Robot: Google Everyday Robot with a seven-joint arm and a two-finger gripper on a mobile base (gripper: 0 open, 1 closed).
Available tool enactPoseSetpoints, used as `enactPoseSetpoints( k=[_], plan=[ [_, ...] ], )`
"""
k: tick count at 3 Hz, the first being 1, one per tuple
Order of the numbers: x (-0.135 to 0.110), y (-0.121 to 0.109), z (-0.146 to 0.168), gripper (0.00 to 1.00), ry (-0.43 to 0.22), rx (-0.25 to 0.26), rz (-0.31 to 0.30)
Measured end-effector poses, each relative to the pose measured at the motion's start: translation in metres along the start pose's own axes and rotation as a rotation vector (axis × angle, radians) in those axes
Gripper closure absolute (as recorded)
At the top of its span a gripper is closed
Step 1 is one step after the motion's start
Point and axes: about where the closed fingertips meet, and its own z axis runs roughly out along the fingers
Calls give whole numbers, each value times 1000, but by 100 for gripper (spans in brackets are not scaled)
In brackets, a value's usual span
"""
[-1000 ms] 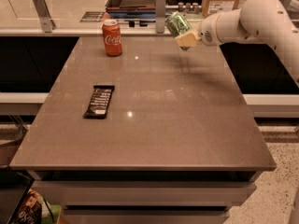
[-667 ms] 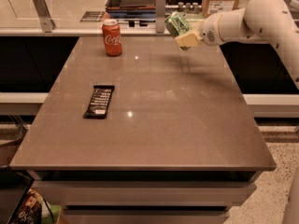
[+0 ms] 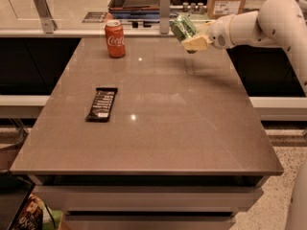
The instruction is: Place green can upright
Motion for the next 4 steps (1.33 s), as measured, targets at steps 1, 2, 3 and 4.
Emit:
enactPoseSetpoints(
  k=[1,2,3,4],
  plan=[
    [14,5,3,100,-8,-33,3],
    [21,9,6,100,-13,-54,4],
    [29,8,13,100,-36,-72,-3],
    [33,4,18,100,-80,-79,-18]
  ],
)
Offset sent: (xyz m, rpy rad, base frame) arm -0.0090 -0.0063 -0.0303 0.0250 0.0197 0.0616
